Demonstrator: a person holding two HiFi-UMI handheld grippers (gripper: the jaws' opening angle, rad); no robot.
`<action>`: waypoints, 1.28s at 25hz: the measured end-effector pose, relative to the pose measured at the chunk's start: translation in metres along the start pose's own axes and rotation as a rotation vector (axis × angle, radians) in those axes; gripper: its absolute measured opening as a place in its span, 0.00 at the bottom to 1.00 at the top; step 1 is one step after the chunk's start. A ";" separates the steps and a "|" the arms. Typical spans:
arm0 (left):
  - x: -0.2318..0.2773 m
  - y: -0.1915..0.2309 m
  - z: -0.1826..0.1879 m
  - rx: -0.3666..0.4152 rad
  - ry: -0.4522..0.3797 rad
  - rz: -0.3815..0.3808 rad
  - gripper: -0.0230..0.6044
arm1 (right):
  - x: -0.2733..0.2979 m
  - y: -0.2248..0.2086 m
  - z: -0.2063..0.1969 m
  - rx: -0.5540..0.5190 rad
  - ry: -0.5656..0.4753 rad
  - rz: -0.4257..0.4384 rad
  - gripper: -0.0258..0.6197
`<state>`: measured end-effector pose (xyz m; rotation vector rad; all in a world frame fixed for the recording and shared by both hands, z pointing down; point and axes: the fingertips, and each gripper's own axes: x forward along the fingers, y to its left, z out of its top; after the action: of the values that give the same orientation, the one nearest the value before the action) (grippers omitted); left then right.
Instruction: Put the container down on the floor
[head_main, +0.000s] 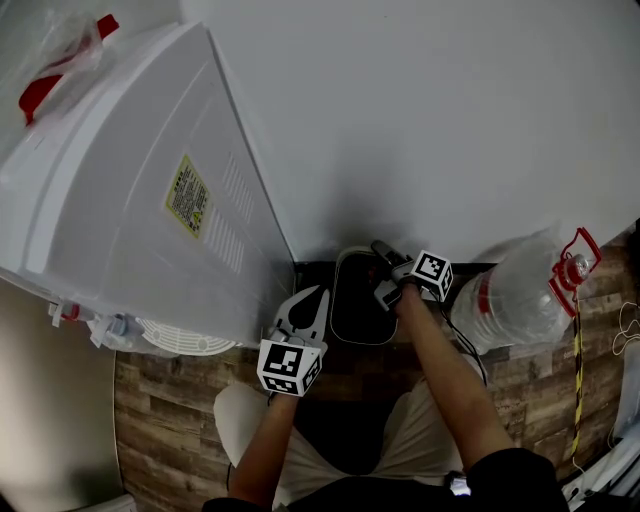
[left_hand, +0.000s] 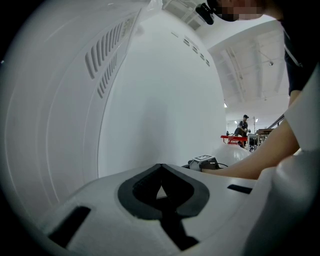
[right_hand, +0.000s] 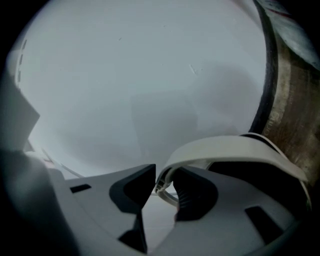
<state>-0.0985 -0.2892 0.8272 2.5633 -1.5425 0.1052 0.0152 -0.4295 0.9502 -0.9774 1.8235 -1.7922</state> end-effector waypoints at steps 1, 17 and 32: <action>0.000 0.000 -0.001 -0.003 0.000 0.001 0.07 | 0.001 0.000 0.000 -0.006 0.001 0.002 0.19; 0.000 0.000 -0.007 -0.010 0.008 -0.004 0.07 | 0.000 -0.002 -0.004 0.000 0.012 -0.009 0.30; 0.012 0.003 0.008 -0.031 0.005 0.005 0.07 | -0.009 0.038 -0.030 -0.140 0.061 -0.010 0.10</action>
<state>-0.0954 -0.3024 0.8207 2.5340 -1.5360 0.0874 -0.0074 -0.4044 0.9140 -0.9941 2.0076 -1.7377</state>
